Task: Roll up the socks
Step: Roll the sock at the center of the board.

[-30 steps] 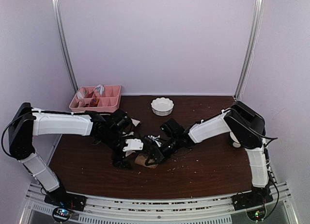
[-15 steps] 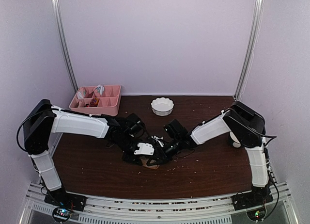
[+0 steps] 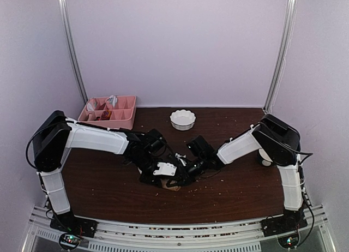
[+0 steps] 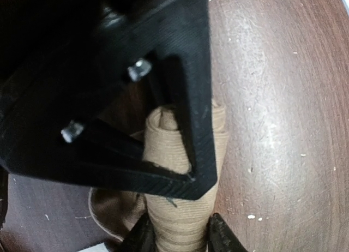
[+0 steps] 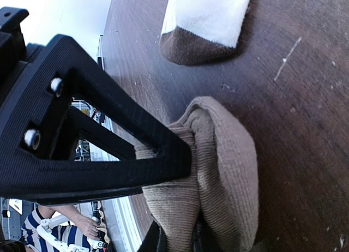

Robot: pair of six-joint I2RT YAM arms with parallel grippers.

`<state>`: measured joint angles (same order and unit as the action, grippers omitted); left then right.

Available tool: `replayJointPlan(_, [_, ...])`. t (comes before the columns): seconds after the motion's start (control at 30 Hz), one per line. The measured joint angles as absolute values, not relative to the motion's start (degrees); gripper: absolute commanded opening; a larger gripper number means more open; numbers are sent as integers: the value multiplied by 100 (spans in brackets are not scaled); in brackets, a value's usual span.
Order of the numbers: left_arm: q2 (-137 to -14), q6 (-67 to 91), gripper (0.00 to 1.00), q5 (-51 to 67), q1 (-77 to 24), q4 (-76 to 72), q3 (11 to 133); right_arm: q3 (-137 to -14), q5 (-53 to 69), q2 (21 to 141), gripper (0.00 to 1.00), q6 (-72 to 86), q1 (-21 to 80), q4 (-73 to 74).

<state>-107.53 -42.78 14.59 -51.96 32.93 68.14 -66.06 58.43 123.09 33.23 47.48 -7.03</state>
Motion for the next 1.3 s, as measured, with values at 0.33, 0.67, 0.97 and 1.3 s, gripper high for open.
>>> replayJointPlan(0.33, [-11137,-4167,2,1981,-4984,3614,7277,-6276,5266,11935,10,3273,4755,-604])
replayJointPlan(0.67, [-11391,-4515,0,3063,-4858,4110,7992,-5465,4950,11137,100,3404,4582,-1321])
replayJointPlan(0.97, [-11933,-5011,0,3441,-4860,4147,8493,-4906,3634,10464,100,3166,4552,-1138])
replayJointPlan(1.3, [-12289,-4512,0,3190,-4906,4276,8624,-4324,1966,9762,100,2392,4604,-722])
